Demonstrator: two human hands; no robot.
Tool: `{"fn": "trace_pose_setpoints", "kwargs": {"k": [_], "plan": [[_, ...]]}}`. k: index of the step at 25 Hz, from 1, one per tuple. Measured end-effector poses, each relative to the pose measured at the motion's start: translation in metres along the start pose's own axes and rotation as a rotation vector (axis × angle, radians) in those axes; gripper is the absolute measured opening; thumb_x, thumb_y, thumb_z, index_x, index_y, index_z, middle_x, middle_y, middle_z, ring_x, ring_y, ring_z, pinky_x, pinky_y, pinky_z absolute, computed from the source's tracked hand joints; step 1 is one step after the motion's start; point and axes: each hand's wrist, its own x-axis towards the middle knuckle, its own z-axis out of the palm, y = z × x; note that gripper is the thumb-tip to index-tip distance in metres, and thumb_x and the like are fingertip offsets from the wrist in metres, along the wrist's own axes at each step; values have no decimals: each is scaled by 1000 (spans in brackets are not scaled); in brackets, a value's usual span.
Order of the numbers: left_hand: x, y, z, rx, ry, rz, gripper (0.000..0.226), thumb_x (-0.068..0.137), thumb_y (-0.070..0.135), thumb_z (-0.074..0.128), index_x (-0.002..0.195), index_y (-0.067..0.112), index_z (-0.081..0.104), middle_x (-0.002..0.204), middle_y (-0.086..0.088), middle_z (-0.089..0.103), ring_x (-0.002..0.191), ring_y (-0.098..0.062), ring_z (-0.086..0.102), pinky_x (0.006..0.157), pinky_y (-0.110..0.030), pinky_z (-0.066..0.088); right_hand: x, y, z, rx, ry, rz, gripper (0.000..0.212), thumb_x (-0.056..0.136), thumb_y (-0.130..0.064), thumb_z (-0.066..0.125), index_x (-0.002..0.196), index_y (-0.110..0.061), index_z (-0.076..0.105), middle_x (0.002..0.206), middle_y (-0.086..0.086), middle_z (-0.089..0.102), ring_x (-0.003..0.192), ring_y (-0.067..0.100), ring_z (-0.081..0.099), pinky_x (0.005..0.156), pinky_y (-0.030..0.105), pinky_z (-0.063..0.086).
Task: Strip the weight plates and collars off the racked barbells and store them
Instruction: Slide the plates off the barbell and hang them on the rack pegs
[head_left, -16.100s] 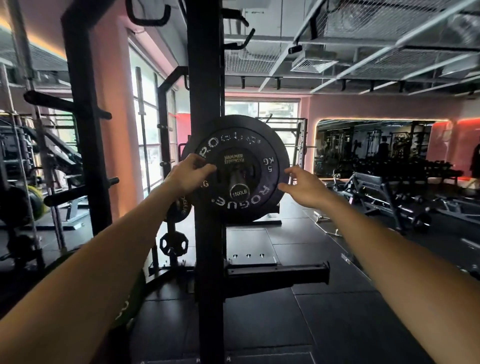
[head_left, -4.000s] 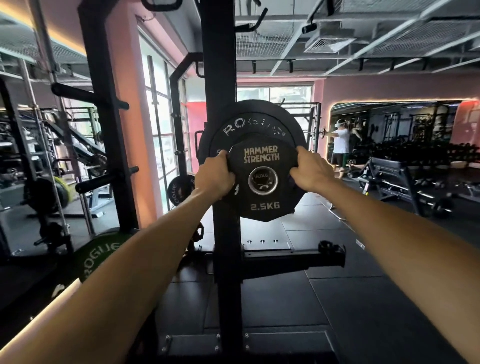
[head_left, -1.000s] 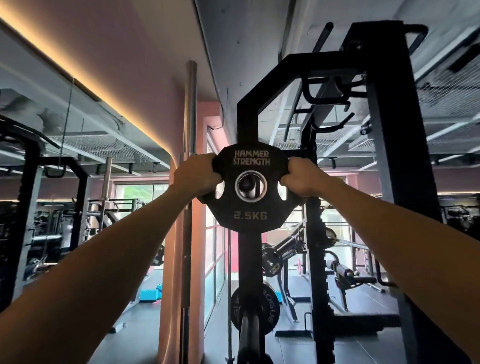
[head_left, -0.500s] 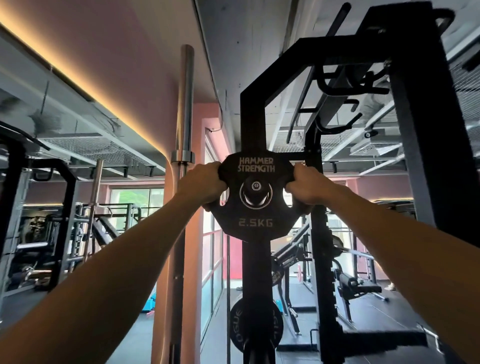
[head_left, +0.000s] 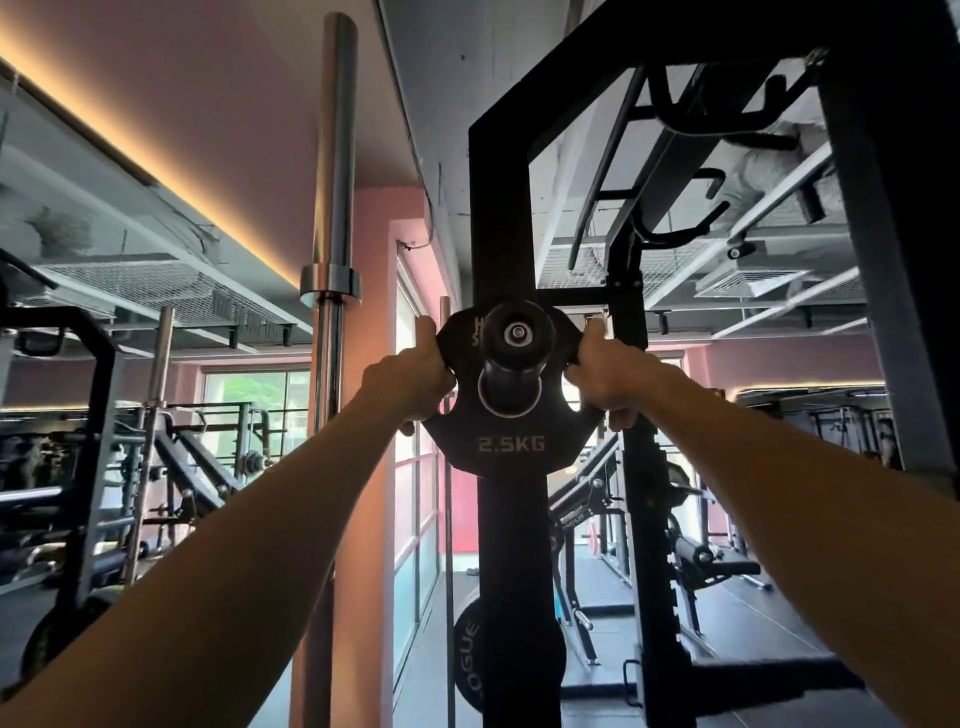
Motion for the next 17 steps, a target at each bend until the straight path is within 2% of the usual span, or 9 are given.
{"fn": "trace_pose_setpoints", "kwargs": {"k": [2,4,7,8,10,12,13,15,17], "plan": [[10,-6,8,-9,2,1,33,99,29,48,110,17,19,71,-8,60,32,-21,56,34,-24,39,9,5,6,-24,20,-5,50,99,-27,39,136,-8,12,88,21,63,50,31,65,61,46,60],[17,-9,12,-32,-7,29,33,98,27,49,110,18,19,71,-8,59,32,-21,56,34,-24,39,15,8,9,-15,33,-13,45,98,-27,39,132,-8,15,77,18,61,46,29,62,58,44,59],[13,-11,16,-11,67,29,29,98,26,46,111,14,22,66,-4,55,35,-20,54,38,-24,34,14,6,15,-46,100,2,40,99,-28,38,127,-10,17,65,10,57,42,25,58,61,40,54],[8,-11,20,-7,98,14,28,100,27,43,114,12,24,63,-3,54,38,-20,52,40,-25,31,12,5,19,-67,130,5,38,99,-29,37,127,-11,18,67,9,58,47,26,59,66,41,54],[-6,-13,29,43,93,12,31,103,28,35,122,5,26,67,-3,54,44,-16,46,43,-27,26,4,9,29,-80,128,23,40,100,-31,34,128,-8,19,86,14,61,68,32,62,76,45,50],[-27,-14,34,103,27,56,38,105,29,26,127,-1,30,82,-9,57,46,-12,41,43,-24,23,-10,16,42,-81,85,14,45,101,-37,26,131,-4,28,103,17,55,93,39,61,77,44,41],[-39,-14,35,98,9,58,40,105,32,25,127,-1,32,82,-7,56,47,-11,43,43,-22,25,-20,21,47,-63,76,22,48,101,-41,24,130,-4,32,106,17,54,102,40,60,78,43,38],[-63,-15,30,39,-41,20,42,104,41,31,127,7,35,73,3,51,50,-12,51,45,-22,32,-42,28,49,-14,41,41,52,100,-49,27,129,-6,35,117,17,58,111,37,58,85,41,41],[-90,-13,22,45,-158,-10,48,97,50,46,129,14,41,74,7,50,66,-14,58,57,-22,38,-64,34,47,-25,-30,17,59,96,-56,36,133,-10,35,132,13,56,119,34,55,97,46,43]]}}
